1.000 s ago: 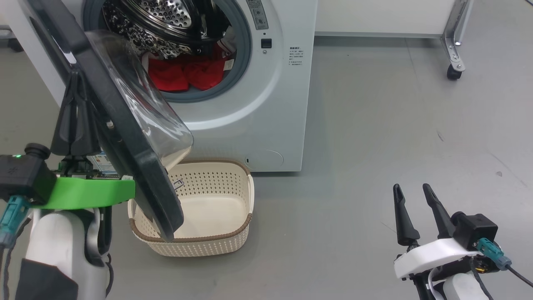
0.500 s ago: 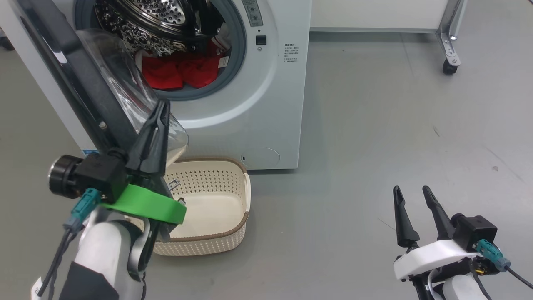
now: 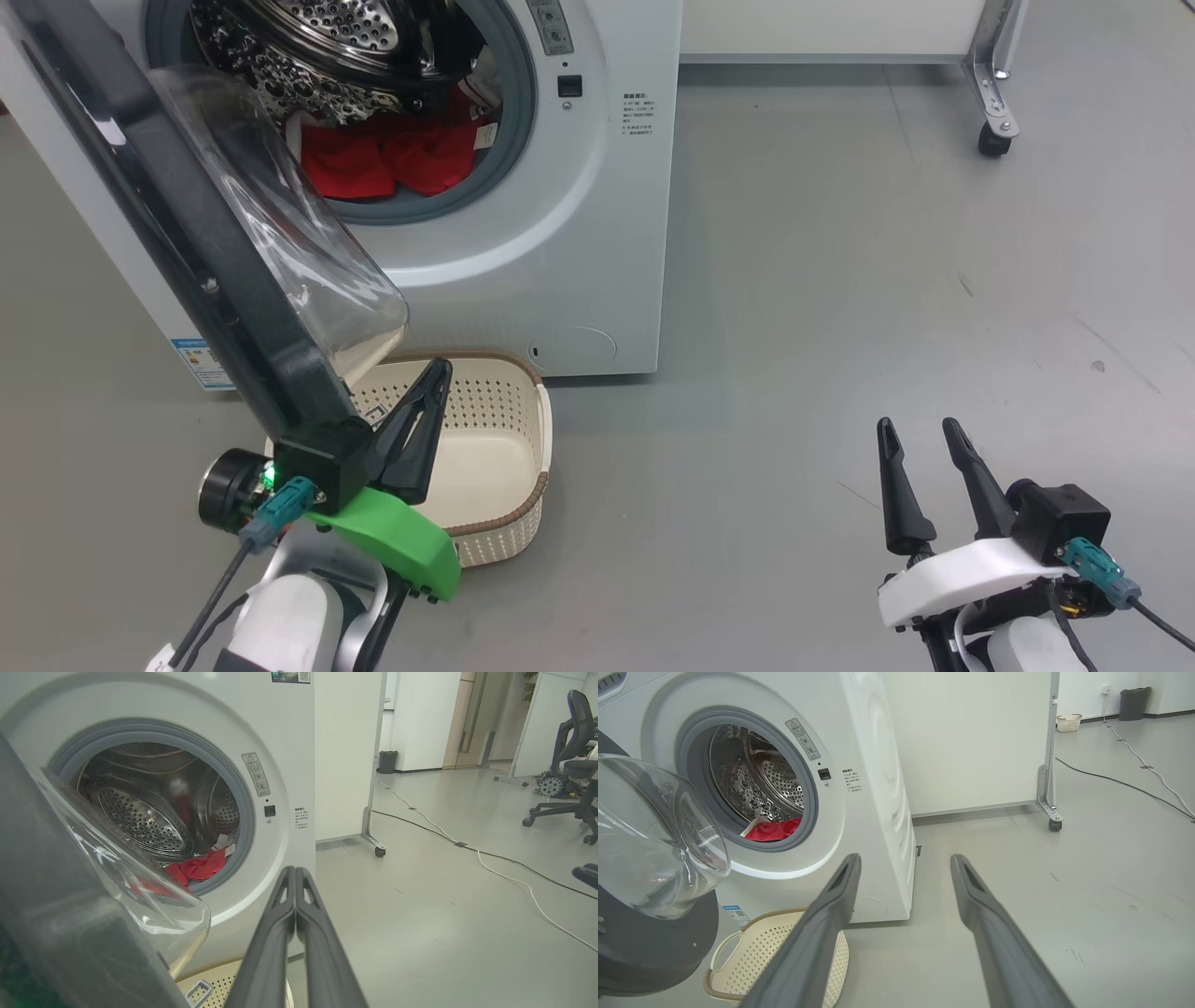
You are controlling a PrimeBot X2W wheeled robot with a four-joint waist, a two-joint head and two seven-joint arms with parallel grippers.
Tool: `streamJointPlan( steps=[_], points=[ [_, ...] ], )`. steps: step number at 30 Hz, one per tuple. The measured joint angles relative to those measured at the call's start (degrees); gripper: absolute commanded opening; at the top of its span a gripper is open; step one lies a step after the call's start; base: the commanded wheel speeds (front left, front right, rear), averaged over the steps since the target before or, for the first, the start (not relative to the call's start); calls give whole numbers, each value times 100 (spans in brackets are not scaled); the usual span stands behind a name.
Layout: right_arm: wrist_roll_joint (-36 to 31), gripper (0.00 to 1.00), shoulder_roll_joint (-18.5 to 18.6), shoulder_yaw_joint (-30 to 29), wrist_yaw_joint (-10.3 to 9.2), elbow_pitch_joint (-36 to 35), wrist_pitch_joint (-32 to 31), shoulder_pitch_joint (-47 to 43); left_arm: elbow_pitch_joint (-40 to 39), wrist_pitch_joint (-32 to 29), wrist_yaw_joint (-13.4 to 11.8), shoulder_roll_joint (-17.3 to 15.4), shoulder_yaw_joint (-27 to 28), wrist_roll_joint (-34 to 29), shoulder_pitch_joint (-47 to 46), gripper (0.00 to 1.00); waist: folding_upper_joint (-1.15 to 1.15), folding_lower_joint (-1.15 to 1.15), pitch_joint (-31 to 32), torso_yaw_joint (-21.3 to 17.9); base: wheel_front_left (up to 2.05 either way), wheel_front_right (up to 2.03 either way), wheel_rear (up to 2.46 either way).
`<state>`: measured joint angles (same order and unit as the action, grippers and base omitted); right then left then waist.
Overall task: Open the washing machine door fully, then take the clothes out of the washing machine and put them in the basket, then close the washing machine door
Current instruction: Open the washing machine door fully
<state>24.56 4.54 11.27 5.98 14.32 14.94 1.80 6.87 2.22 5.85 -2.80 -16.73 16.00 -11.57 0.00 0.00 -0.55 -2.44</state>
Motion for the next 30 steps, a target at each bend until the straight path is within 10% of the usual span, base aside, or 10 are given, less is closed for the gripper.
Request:
streamJointPlan(
  steps=[30],
  points=[
    [-51,100,-100,-145,51,87,0,6,899,-27,-355,-113,472,5,42,0,0,0,-101,-197,0,0,0]
  ],
)
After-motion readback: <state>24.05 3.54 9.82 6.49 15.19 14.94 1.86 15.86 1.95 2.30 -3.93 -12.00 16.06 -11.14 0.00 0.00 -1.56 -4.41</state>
